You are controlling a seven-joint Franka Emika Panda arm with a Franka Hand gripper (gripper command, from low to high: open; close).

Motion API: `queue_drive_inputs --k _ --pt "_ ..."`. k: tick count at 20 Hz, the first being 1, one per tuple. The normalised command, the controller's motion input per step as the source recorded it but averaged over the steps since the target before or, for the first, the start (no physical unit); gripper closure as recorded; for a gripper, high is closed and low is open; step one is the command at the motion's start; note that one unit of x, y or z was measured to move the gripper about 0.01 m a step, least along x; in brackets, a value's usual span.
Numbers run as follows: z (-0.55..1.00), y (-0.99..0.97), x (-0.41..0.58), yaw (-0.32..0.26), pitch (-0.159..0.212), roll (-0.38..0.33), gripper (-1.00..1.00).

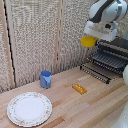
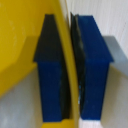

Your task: Please reach out your grabber to the yellow dish. Tenderly grip the yellow dish using your grabber. Set the yellow dish on the baking sheet. Posit your grabber on the rim of the baking sheet carrying the yellow dish. Mindfully slide the baking sheet with the yellow dish into the oven. Let go of your grabber's hold on the baking sheet's edge when it is entirely in the oven.

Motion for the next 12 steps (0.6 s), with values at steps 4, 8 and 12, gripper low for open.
queue_drive_inputs --k 4,8,12 --pt "0.0 -0.72 -0.08 -0.185 0.01 0.0 1.0" --pt "0.0 -0.78 0.0 -0.157 0.001 0.0 1.0" --pt "0.0 -0.77 0.151 -0.12 0.012 0.0 1.0"
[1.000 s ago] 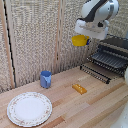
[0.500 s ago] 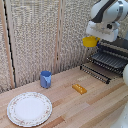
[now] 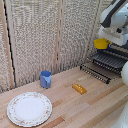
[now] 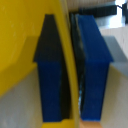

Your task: Please reach out your grabber to the yellow dish. Tenderly grip the yellow dish using your grabber. Set the yellow dish on the baking sheet. Posit your grabber on the rim of the baking sheet carrying the yellow dish. Mindfully slide the baking sheet with the yellow dish into the oven. Let go of your grabber's hold on the baking sheet's edge when it is entirely in the oven.

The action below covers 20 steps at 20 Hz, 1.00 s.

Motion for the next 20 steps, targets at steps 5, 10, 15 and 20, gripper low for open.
queue_drive_inputs --k 5,10,15,20 --pt "0.0 -0.66 0.229 -0.069 0.0 0.01 1.0" --pt "-0.06 -0.41 0.163 0.009 0.0 0.002 1.0" --pt "-0.09 -0.48 0.167 0.003 0.0 0.001 1.0" --pt "-0.16 -0.44 0.141 0.015 0.016 0.005 1.0"
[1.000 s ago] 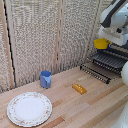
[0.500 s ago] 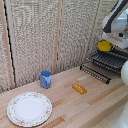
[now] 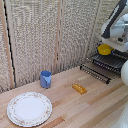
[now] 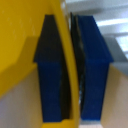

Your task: Please reach out your grabber to the yellow dish. Tenderly grip the yellow dish using your grabber. Set the yellow dish on the baking sheet. Posit your grabber on the rim of the baking sheet carrying the yellow dish. Mindfully slide the baking sheet with the yellow dish into the oven. Let go of your grabber's hold on the baking sheet's edge when it is entirely in the oven.

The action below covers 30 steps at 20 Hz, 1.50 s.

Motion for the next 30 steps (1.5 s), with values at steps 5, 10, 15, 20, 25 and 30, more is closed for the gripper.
queue_drive_inputs --k 5,10,15,20,25,30 --pt "-0.13 -0.48 0.148 0.003 0.038 0.006 1.0" --pt "0.14 -0.65 0.235 -0.096 0.021 0.043 1.0" --pt "0.07 -0.2 0.006 -0.068 -0.04 0.019 -1.0" --pt "0.02 0.06 -0.001 -0.058 0.011 -0.009 -1.0" --pt "0.58 0.14 -0.183 0.037 0.09 -0.026 -1.0" --pt "0.89 0.21 -0.152 0.086 0.125 -0.049 -1.0"
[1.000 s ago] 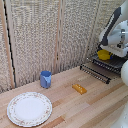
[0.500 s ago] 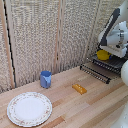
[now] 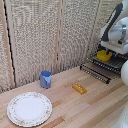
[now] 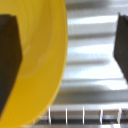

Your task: Please reach out your grabber to the yellow dish. Tenderly grip the yellow dish using your grabber. Set the yellow dish on the baking sheet. Posit your grabber on the rim of the baking sheet carrying the yellow dish. Mindfully slide the baking sheet with the yellow dish into the oven. Let go of your grabber's hold on the baking sheet's edge when it is entirely in the oven.

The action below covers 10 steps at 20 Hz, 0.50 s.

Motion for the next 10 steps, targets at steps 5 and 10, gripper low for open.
queue_drive_inputs --k 5,10 --pt "0.55 0.35 -0.106 0.178 0.213 -0.113 -1.0" --pt "0.33 0.23 -0.045 0.248 0.263 -0.122 -1.0"
